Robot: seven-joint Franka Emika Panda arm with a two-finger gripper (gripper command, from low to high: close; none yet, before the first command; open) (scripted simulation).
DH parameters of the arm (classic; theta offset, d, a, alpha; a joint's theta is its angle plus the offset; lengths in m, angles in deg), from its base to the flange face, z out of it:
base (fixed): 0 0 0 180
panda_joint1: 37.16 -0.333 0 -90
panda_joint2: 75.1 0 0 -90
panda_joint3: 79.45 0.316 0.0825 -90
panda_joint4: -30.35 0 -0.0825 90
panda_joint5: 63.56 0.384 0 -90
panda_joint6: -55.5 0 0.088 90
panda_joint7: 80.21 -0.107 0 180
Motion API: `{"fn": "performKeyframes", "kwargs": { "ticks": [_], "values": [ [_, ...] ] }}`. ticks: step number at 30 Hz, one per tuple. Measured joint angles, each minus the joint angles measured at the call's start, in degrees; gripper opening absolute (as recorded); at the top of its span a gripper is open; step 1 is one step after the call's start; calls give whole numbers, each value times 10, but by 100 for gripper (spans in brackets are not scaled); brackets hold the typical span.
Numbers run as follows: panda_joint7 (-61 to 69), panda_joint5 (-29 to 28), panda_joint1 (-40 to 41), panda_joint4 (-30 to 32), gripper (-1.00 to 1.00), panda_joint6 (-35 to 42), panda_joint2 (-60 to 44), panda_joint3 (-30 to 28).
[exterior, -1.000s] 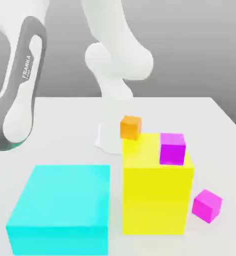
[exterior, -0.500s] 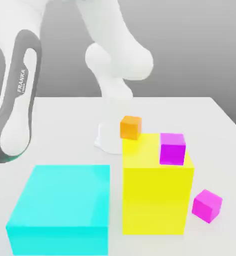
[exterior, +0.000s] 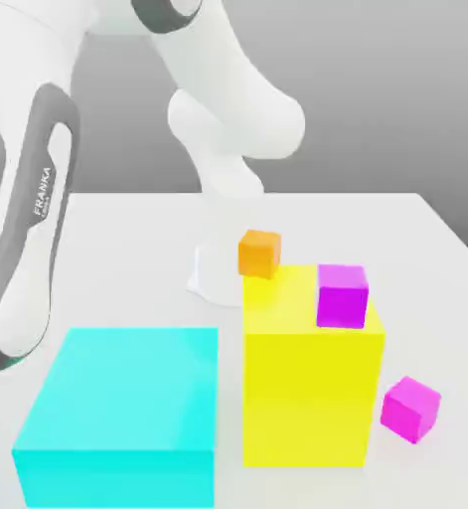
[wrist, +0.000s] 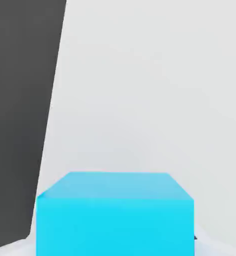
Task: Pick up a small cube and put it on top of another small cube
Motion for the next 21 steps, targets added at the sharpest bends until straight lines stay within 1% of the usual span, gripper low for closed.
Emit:
{"fn": "performKeyframes", "kwargs": {
  "ticks": [5, 14, 18, 21],
  "values": [
    [-13, 28, -56, 40, -100, 1, 44, 63],
    [-46, 97, -147, 142, -100, -19, 139, 183],
    [-77, 136, -193, 198, -100, -38, 191, 244],
    [-156, 161, -238, 261, -100, -77, 248, 282]
  ]
}}
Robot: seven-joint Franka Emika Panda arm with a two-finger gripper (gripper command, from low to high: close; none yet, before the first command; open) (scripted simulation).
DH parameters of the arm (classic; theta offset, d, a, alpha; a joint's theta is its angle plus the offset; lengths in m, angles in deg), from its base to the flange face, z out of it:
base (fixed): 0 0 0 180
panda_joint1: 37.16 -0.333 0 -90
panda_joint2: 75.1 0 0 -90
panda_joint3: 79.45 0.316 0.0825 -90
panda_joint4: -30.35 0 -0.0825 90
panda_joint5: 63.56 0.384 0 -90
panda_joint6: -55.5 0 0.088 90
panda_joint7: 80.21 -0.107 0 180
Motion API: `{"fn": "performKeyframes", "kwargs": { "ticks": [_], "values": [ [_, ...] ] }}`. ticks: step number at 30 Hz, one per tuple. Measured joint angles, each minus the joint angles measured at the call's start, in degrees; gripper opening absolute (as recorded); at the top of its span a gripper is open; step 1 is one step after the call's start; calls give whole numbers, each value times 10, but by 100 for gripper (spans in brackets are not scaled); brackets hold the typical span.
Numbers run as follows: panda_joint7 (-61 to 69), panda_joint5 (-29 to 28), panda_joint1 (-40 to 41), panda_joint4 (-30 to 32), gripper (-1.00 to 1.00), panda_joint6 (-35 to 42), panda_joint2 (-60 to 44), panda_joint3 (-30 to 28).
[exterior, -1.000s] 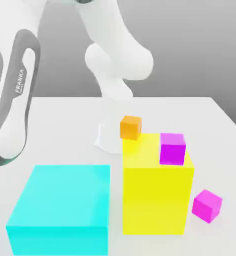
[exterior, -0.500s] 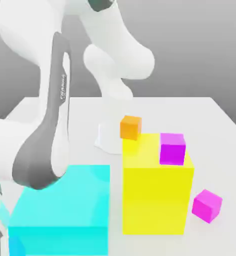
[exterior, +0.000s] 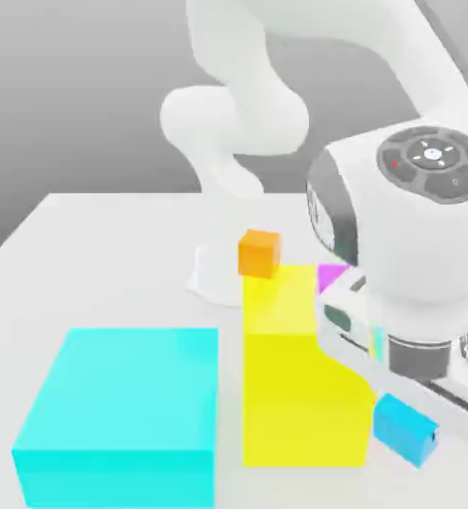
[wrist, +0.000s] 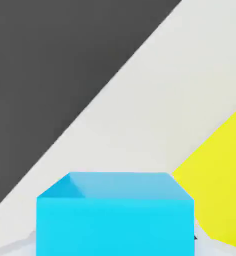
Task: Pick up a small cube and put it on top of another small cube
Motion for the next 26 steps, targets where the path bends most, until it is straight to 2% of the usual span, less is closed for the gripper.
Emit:
{"fn": "performKeyframes", "kwargs": {
  "ticks": [6, 12, 22, 23, 26],
  "values": [
    [-140, -5, -38, 104, -100, -75, 76, 18],
    [-300, -59, -75, 200, -100, -149, 125, 21],
    [-425, -209, -113, 206, -100, -244, 23, -47],
    [-436, -225, -120, 206, 100, -253, 11, -57],
    [-436, -225, -120, 206, 100, -253, 11, -57]
  ]
}}
